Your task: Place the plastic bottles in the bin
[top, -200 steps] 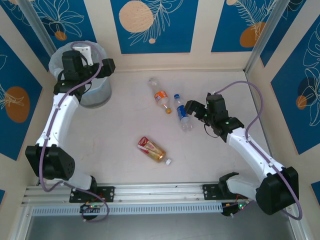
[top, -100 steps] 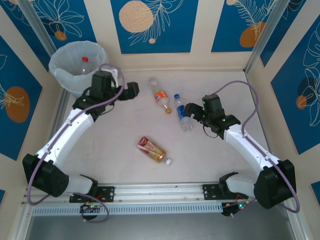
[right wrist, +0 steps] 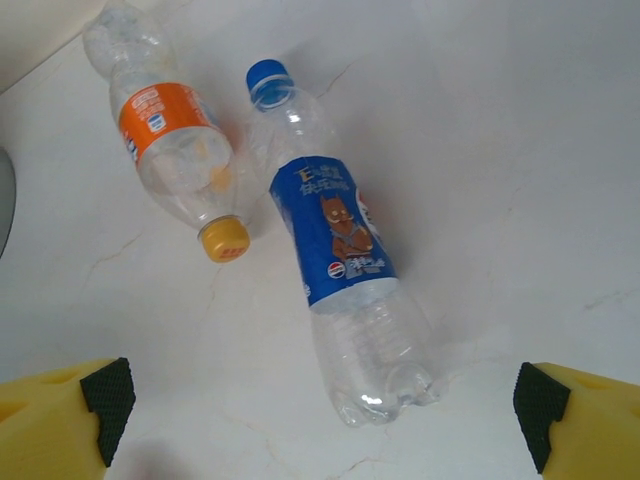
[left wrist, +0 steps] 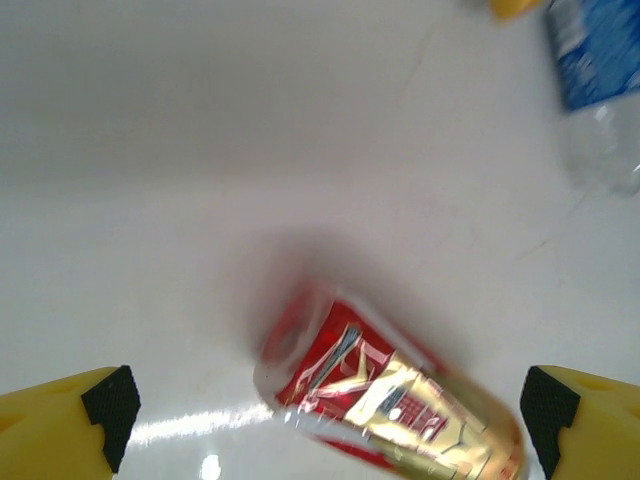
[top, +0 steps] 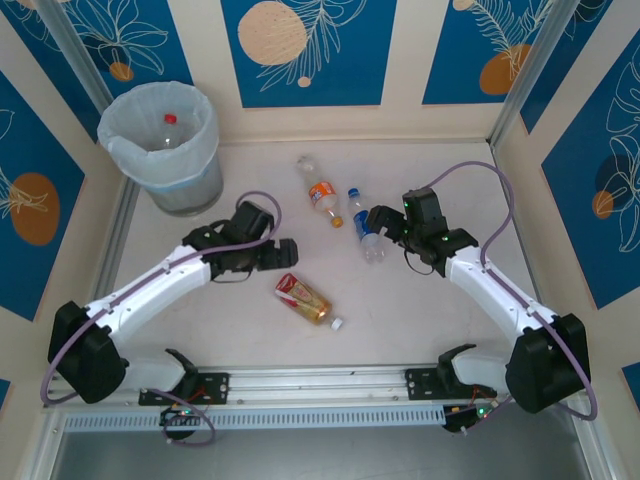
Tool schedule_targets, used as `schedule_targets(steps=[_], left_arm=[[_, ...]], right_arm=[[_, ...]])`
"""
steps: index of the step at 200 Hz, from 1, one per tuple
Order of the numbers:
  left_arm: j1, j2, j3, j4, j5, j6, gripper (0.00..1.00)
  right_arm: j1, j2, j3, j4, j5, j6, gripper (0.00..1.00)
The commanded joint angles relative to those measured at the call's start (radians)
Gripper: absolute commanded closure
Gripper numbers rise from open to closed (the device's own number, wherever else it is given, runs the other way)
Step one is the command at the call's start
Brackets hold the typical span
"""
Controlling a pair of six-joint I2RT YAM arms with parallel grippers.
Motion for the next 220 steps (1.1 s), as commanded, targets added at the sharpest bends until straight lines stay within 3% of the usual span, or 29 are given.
schedule_targets(steps=[1, 19, 43, 76, 104, 141, 165, 220], left_arm=[[-0.025, -0.059, -0.045, -0.003, 0.067, -0.053, 0.01], [-0.063, -0.085, -0.097, 0.046, 0.107, -0.015, 0.01], [-0.138, -0.092, -0.140, 0.031, 0.096, 0.031, 0.01], [-0.268, -0.162, -0.268, 0.018, -0.075, 0.053, 0.01], [-0.268, -0.174, -0.368, 0.070, -0.046, 0.001, 0.01], [-0.269, -0.085, -0.374, 0.137, -0.017, 0.010, 0.01], [-0.252, -0.022, -0.355, 0.131, -0.089, -0.048, 0.01], [-0.173, 0.088, -0.357, 0.230, -0.140, -0.114, 0.01]], right_arm=[[0.018, -0.009, 0.002, 0.043, -0.079, -0.062, 0.00], [0.048, -0.025, -0.009, 0.041, -0.127, -0.121, 0.00], [0.107, -0.035, -0.008, -0.013, -0.090, -0.147, 0.00], [0.130, -0.041, -0.028, -0.025, -0.099, -0.144, 0.00], [0.141, -0.039, -0.061, -0.002, -0.238, -0.115, 0.00], [0.175, -0.017, -0.110, 0.075, -0.423, 0.003, 0.02], [0.204, -0.008, -0.129, 0.091, -0.439, 0.035, 0.02], [0.212, -0.024, -0.143, 0.123, -0.383, 0.065, 0.02]])
